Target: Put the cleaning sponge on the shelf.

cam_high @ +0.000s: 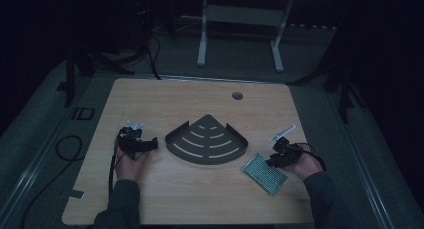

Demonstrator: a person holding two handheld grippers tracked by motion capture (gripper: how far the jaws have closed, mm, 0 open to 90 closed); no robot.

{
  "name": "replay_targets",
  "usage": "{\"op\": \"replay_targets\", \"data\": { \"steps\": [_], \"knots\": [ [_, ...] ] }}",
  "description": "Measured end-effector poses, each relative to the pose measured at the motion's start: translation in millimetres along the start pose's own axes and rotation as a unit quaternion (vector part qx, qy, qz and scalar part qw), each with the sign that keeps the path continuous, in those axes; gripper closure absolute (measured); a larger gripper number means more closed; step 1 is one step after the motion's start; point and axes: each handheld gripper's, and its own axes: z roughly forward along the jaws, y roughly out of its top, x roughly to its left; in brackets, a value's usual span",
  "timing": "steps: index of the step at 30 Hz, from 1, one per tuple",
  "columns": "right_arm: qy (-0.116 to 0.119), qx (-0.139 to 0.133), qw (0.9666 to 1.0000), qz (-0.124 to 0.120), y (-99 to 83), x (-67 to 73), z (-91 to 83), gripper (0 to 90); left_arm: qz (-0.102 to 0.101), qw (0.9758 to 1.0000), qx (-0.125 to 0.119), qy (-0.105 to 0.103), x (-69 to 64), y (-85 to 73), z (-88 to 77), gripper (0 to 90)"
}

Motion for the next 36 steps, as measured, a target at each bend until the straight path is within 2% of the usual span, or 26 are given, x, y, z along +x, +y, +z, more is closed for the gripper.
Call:
{"op": "replay_targets", "data": {
  "steps": [1, 5, 19, 25, 31, 33, 36],
  "knots": [
    [0.006, 0.009, 0.9999, 0.002, 0.8, -1.8, 2.0, 66.8, 0.0, 1.0, 0.0, 0.0, 0.0, 0.0, 0.0, 6.2],
    [0.022, 0.011, 0.9996, 0.014, -0.2, -7.3, 5.3, 65.5, 0.0, 1.0, 0.0, 0.0, 0.0, 0.0, 0.0, 6.2],
    [0.044, 0.035, 0.9982, 0.022, -0.9, -16.1, 8.8, 69.6, 0.0, 1.0, 0.0, 0.0, 0.0, 0.0, 0.0, 6.2],
    [0.048, 0.044, 0.9977, 0.02, -0.3, -15.5, 9.2, 70.0, 0.0, 1.0, 0.0, 0.0, 0.0, 0.0, 0.0, 6.2],
    [0.07, 0.06, 0.9952, 0.035, 1.0, -21.2, 13.9, 73.6, 0.0, 1.0, 0.0, 0.0, 0.0, 0.0, 0.0, 6.2],
    [0.081, 0.067, 0.9938, 0.037, 2.6, -22.5, 15.4, 78.5, 0.0, 1.0, 0.0, 0.0, 0.0, 0.0, 0.0, 6.2],
    [0.08, 0.077, 0.9933, 0.032, 5.1, -20.9, 15.5, 81.2, 0.0, 1.0, 0.0, 0.0, 0.0, 0.0, 0.0, 6.2]
  ]
}}
